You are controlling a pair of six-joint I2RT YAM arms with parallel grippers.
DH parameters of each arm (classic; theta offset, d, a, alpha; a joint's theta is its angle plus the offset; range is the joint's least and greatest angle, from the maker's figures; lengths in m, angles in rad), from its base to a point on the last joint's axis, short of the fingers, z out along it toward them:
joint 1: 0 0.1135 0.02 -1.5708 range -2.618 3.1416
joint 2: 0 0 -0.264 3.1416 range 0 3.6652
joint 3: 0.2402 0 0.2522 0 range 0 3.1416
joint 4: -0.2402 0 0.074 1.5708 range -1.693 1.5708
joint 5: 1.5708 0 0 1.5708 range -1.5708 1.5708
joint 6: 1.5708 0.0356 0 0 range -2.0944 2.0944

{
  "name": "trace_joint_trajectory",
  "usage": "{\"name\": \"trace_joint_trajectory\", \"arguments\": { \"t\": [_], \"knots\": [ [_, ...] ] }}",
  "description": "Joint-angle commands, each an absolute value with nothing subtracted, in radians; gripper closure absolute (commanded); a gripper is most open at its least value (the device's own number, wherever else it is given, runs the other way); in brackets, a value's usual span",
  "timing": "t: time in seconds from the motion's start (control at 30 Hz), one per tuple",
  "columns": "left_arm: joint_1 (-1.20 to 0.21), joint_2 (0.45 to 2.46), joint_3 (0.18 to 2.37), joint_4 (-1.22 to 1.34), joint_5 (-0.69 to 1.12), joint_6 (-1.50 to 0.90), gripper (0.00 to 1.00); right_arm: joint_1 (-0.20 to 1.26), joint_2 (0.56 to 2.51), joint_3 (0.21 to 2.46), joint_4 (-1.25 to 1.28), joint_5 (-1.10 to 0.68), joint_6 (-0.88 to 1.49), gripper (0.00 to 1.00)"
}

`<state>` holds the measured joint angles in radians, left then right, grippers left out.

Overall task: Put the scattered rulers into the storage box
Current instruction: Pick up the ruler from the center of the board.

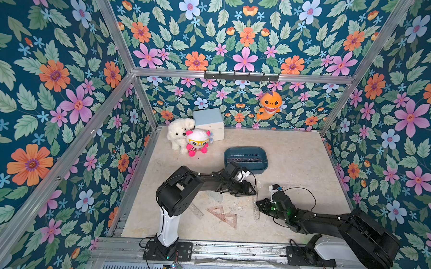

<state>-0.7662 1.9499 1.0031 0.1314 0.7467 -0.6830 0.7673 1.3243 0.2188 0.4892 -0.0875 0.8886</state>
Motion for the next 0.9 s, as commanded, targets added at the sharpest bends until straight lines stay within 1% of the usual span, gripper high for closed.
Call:
{"name": "trace_joint_trajectory", "arguments": {
  "t": [0.0, 0.2, 0.53, 0.87],
  "knots": [
    [-0.768, 1.975, 0.992, -0.040, 0.622, -0.687, 0.40, 0.768, 1.334, 0.209, 0.469, -0.069, 0.877, 1.00],
    [-0.774, 1.983, 0.998, -0.040, 0.624, -0.688, 0.40, 0.768, 1.343, 0.197, 0.477, -0.067, 0.880, 1.00],
    [-0.776, 1.991, 1.015, -0.051, 0.616, -0.686, 0.39, 0.768, 1.272, 0.176, 0.419, -0.046, 0.876, 1.00],
    [-0.786, 2.011, 1.024, -0.051, 0.626, -0.689, 0.39, 0.768, 1.363, 0.170, 0.516, -0.066, 0.882, 1.00]
  ]
}}
